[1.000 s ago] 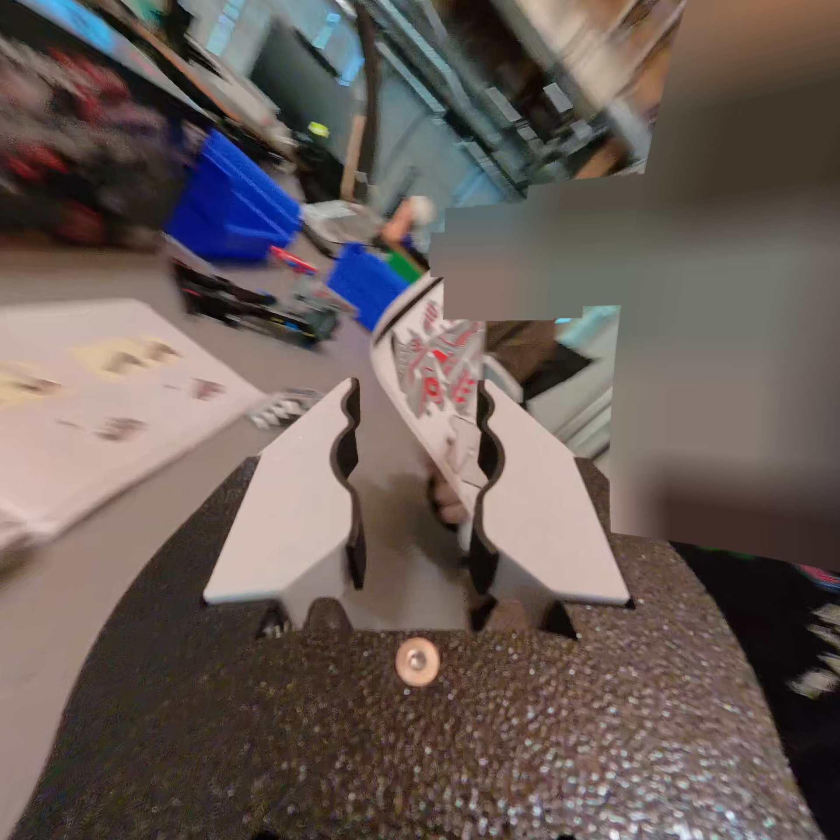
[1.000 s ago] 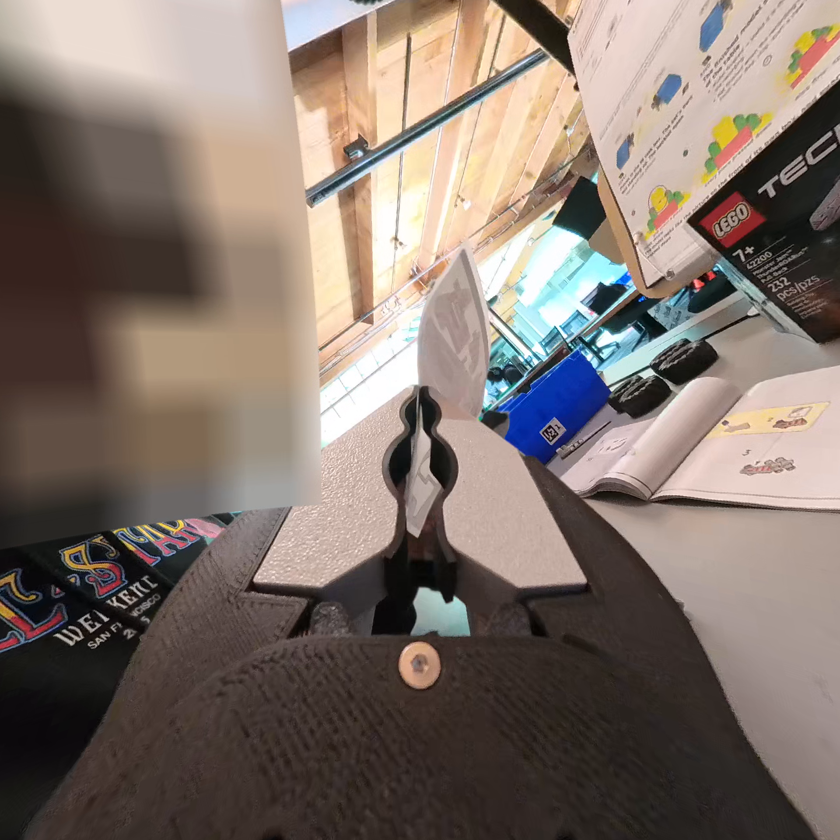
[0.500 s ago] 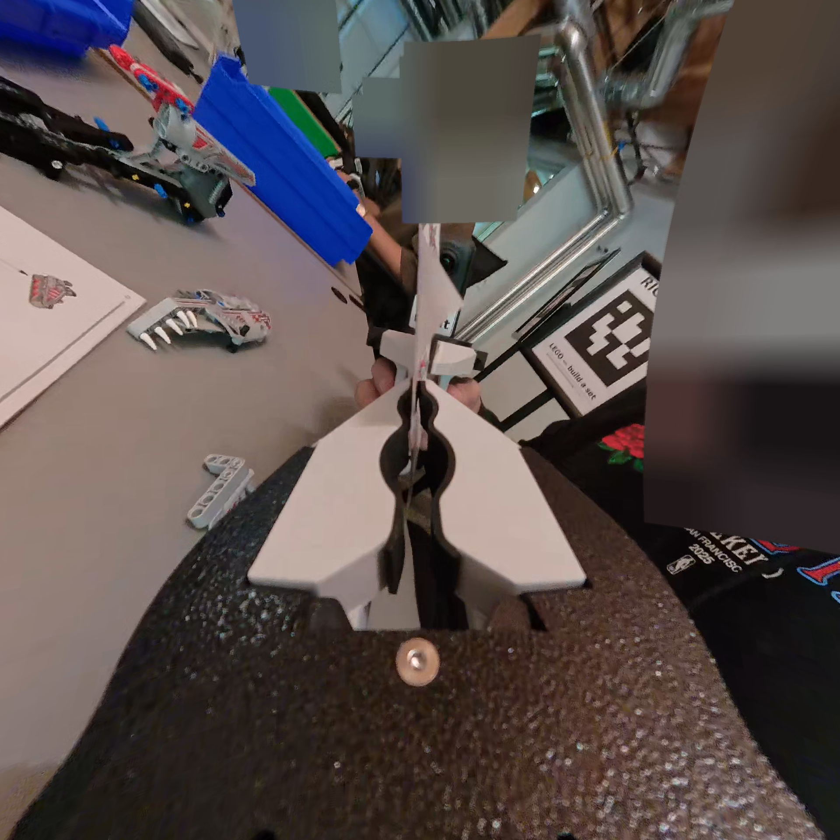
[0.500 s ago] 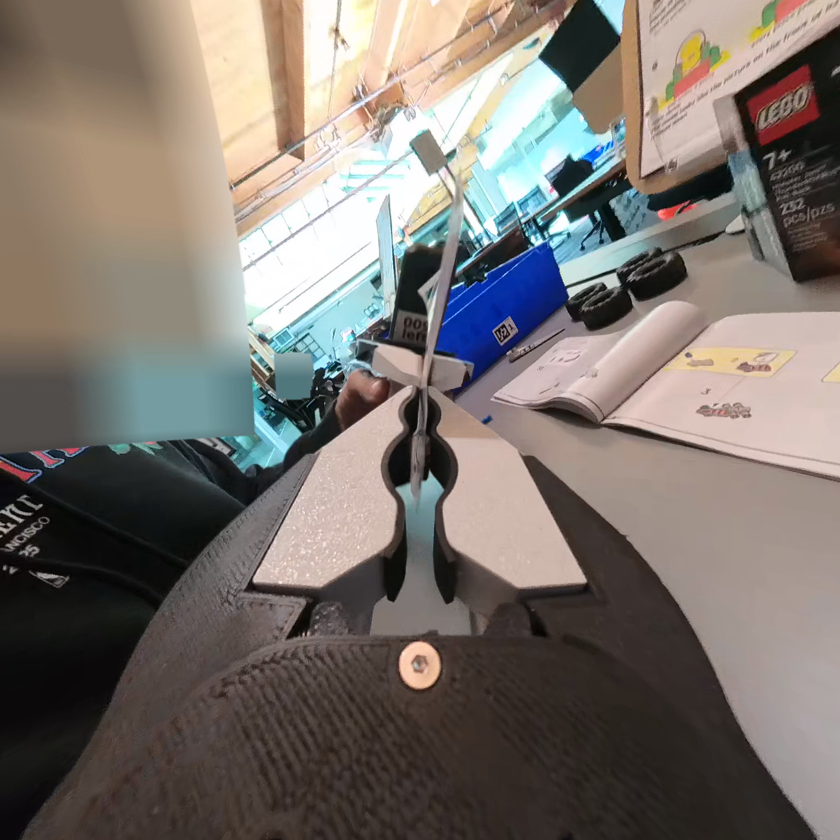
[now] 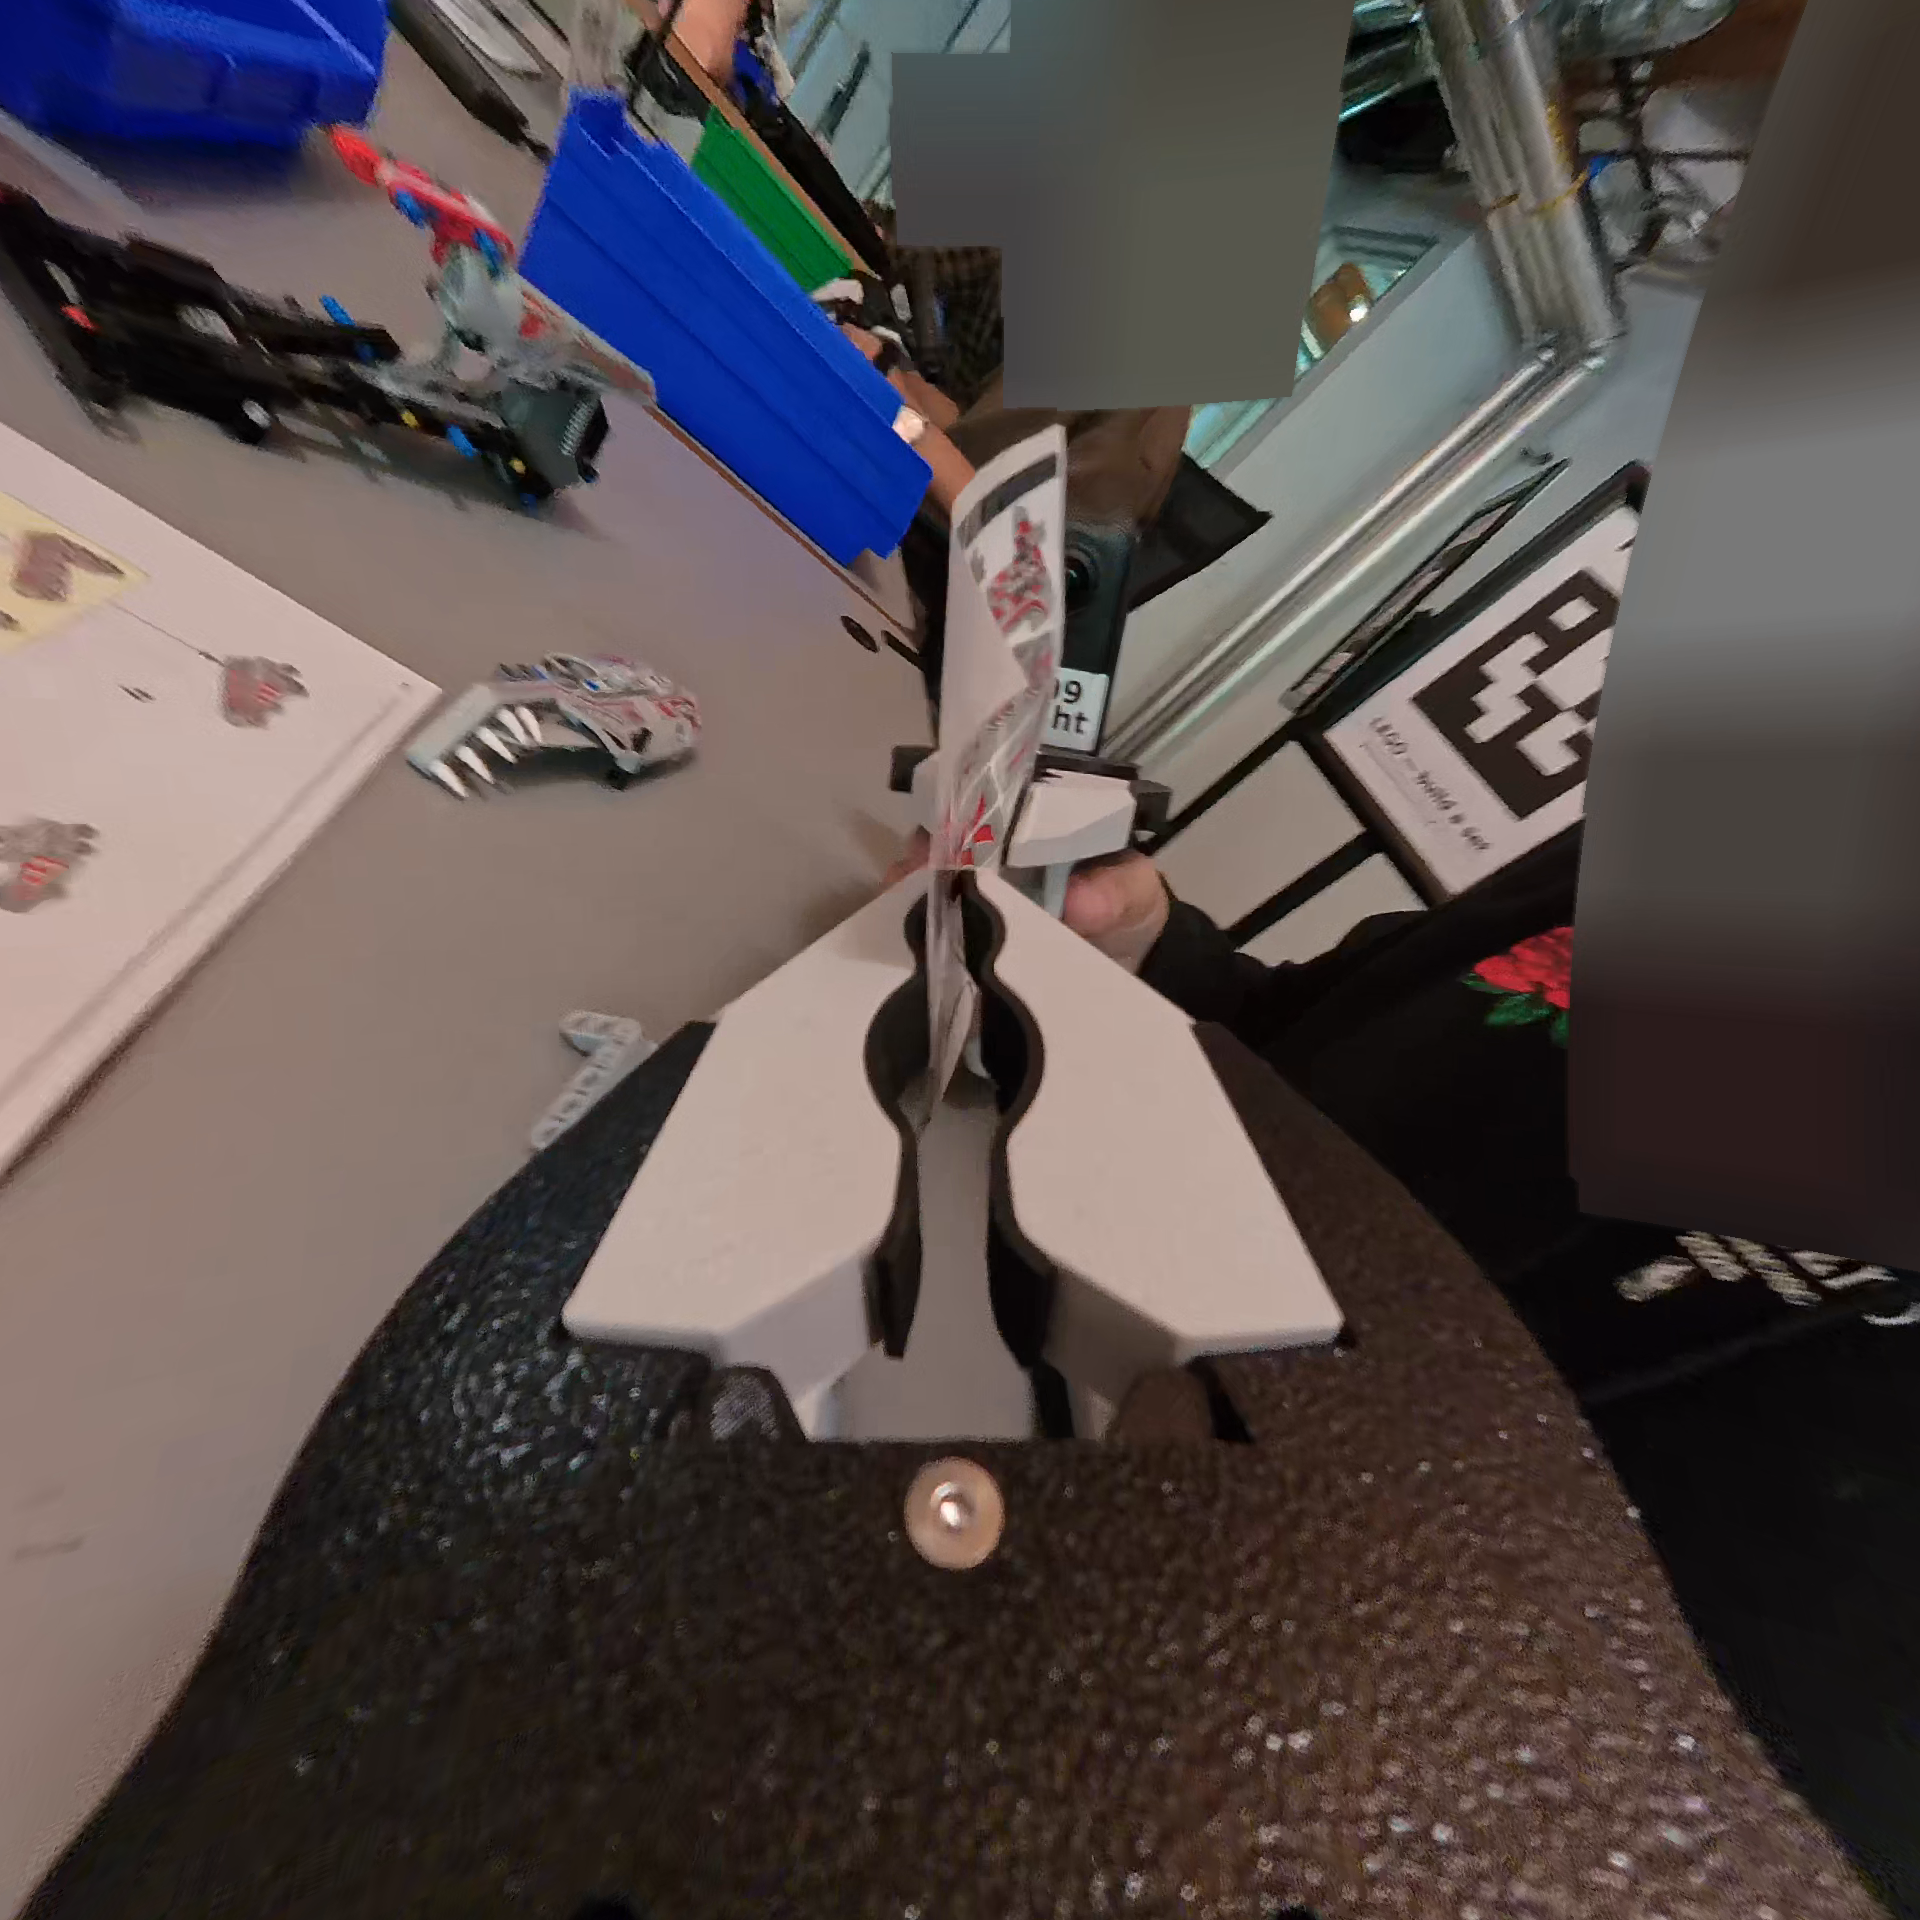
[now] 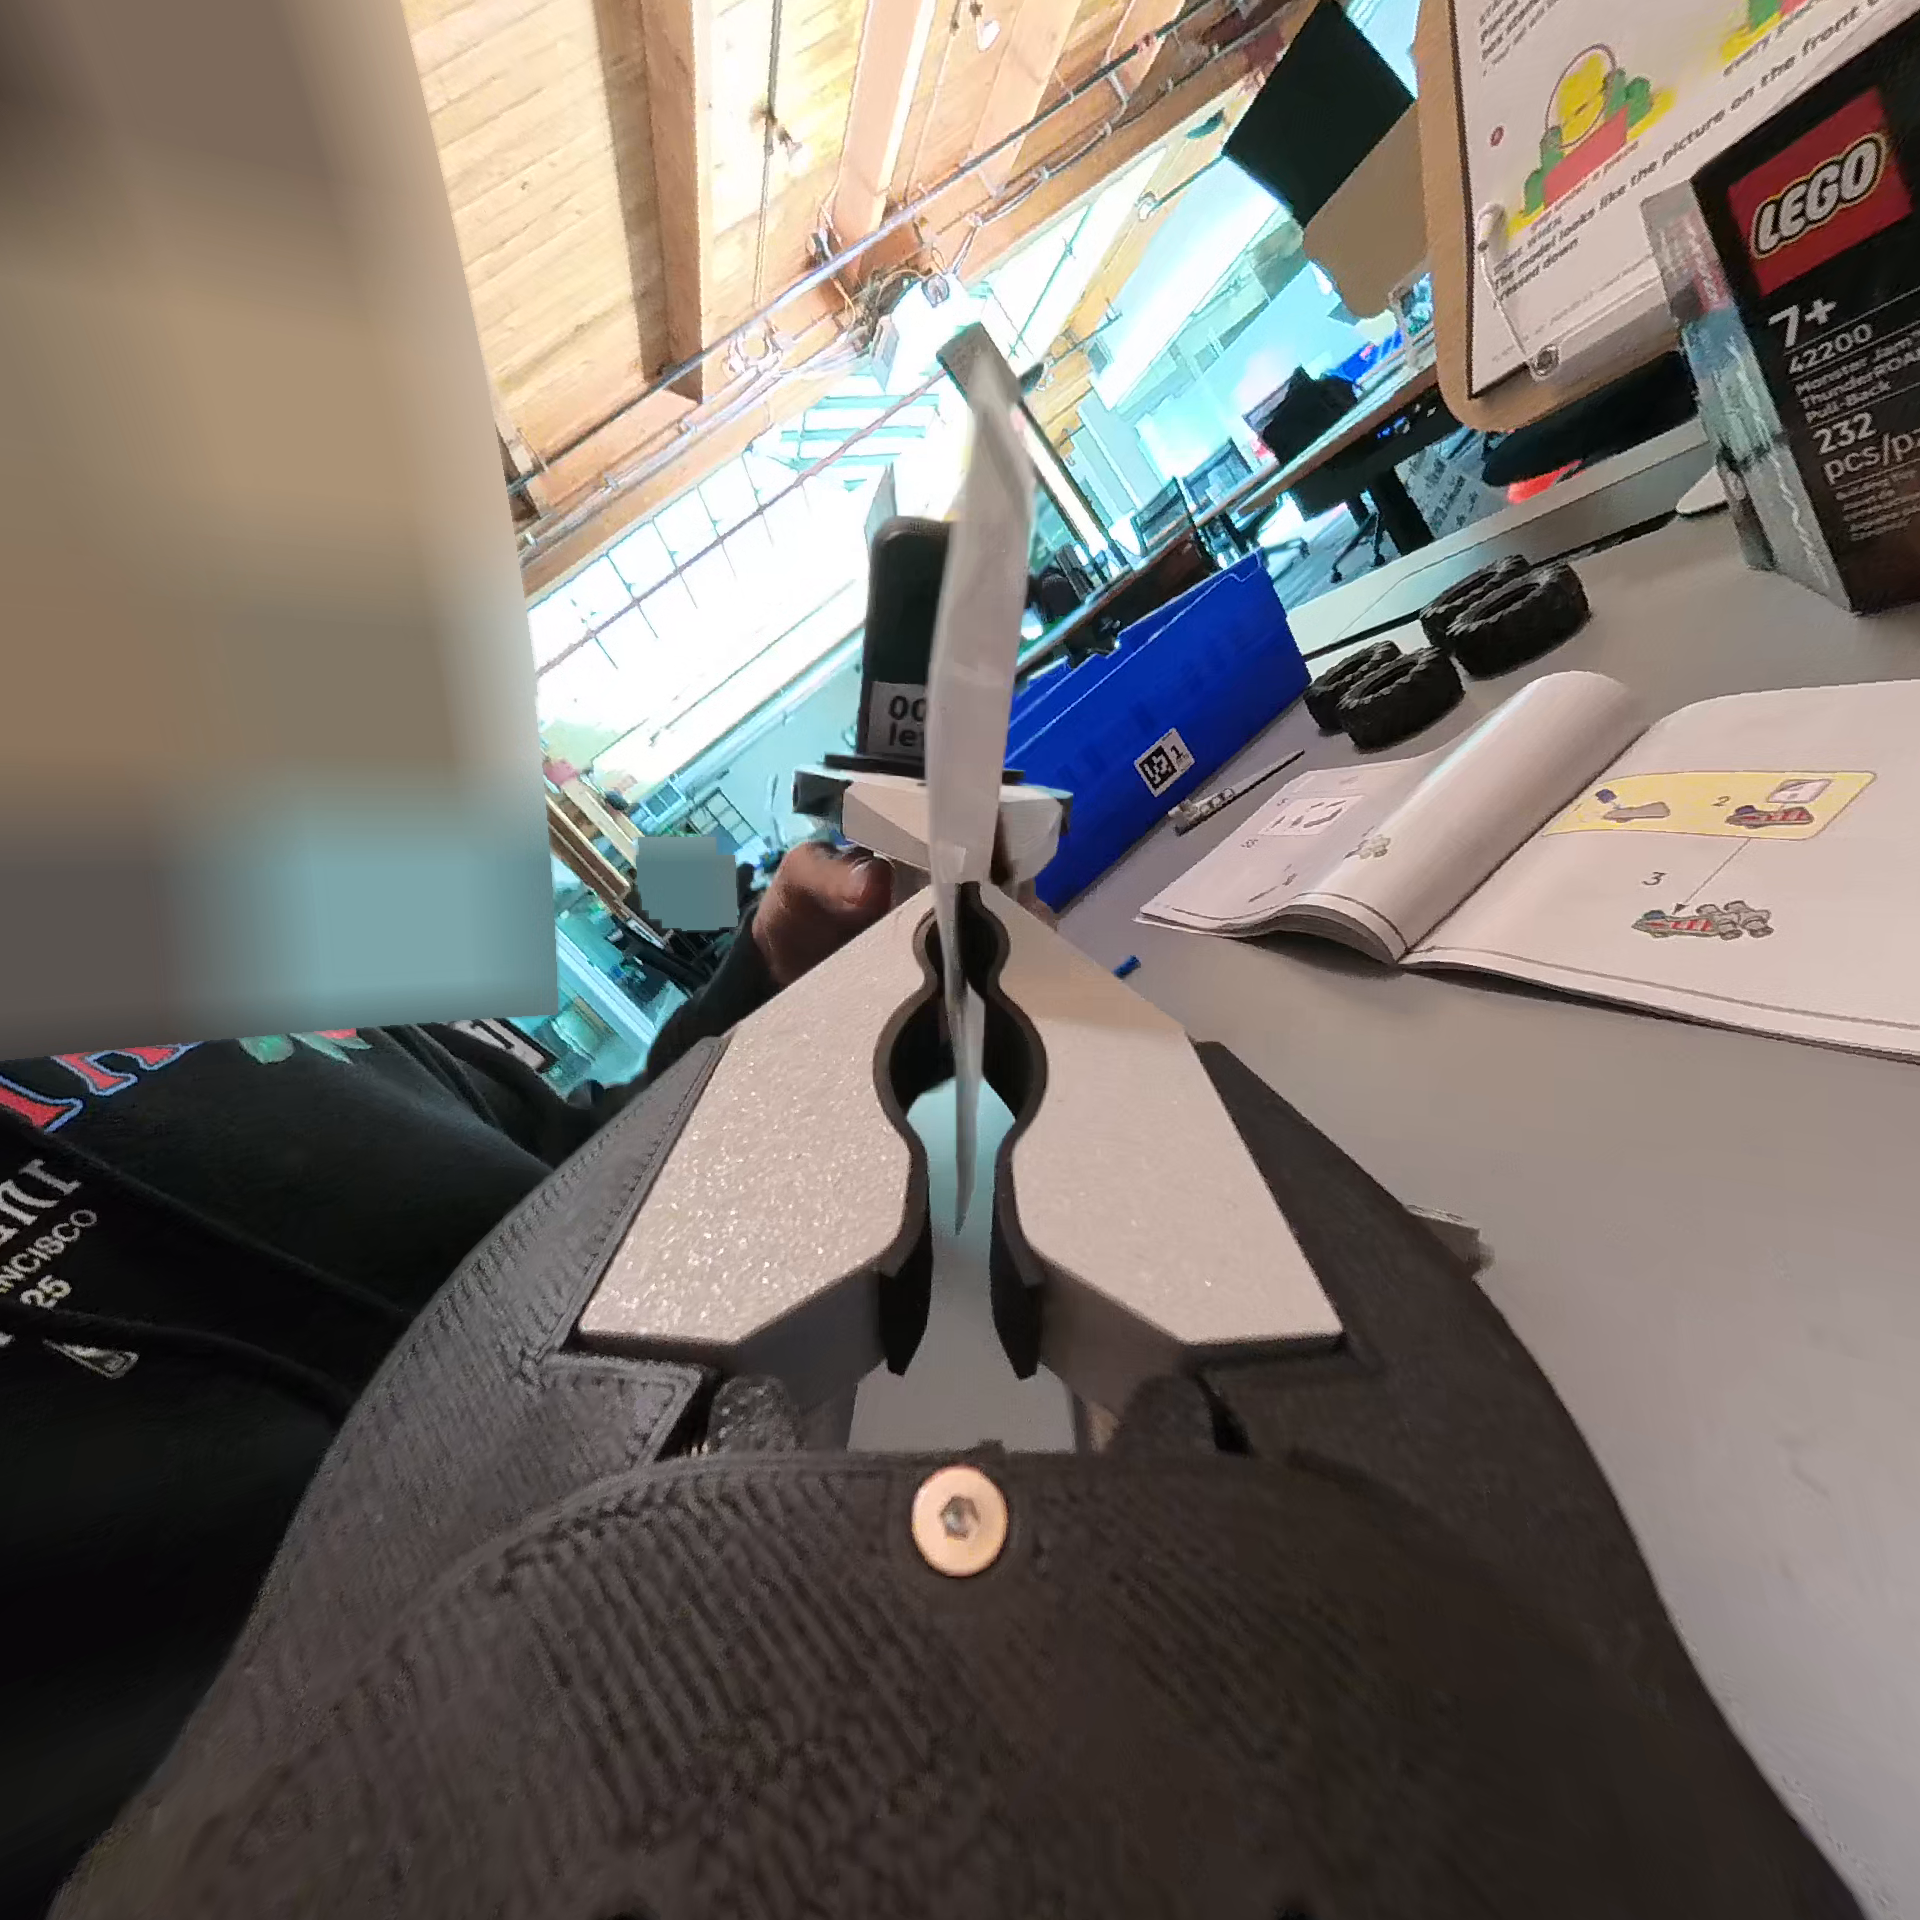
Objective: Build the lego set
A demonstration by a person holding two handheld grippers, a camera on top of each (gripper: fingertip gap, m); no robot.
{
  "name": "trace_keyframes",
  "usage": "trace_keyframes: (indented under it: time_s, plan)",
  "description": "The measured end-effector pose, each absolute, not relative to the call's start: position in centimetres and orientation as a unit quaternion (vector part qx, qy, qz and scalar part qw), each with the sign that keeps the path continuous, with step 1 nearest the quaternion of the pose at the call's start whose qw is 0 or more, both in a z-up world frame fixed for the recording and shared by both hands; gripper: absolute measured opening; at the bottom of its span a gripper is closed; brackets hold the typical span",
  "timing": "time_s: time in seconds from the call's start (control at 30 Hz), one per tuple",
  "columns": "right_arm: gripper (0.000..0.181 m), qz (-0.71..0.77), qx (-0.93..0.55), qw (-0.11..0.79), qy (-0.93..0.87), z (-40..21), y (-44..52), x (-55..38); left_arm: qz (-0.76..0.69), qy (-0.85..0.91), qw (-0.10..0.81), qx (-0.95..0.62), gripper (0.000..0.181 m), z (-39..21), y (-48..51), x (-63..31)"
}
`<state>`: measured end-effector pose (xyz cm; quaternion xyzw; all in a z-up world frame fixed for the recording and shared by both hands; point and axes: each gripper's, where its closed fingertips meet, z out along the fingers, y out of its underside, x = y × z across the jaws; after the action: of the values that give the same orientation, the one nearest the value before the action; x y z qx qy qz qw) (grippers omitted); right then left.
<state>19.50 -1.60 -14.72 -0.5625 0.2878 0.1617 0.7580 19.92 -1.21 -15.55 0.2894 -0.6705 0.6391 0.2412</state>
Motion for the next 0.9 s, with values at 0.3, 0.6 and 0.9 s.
trace_keyframes:
  time_s: [0.3,0.6,0.9]
  plan:
    - [0.000,0.170,-0.508,0.768,0.352,-14.9,-2.1,21.0,0.612,-0.742,-0.248,0.119,0.013,-11.7,0.7,21.6]
    - [0.000,0.156,-0.508,0.771,0.352,-14.5,-2.1,20.9,0.570,-0.731,-0.375,0.009,0.011,-9.1,-1.5,19.2]
    - [0.000,0.168,-0.517,0.789,0.287,-13.0,-1.4,19.2,0.540,-0.807,-0.239,-0.016,0.022,-13.2,-2.4,18.2]
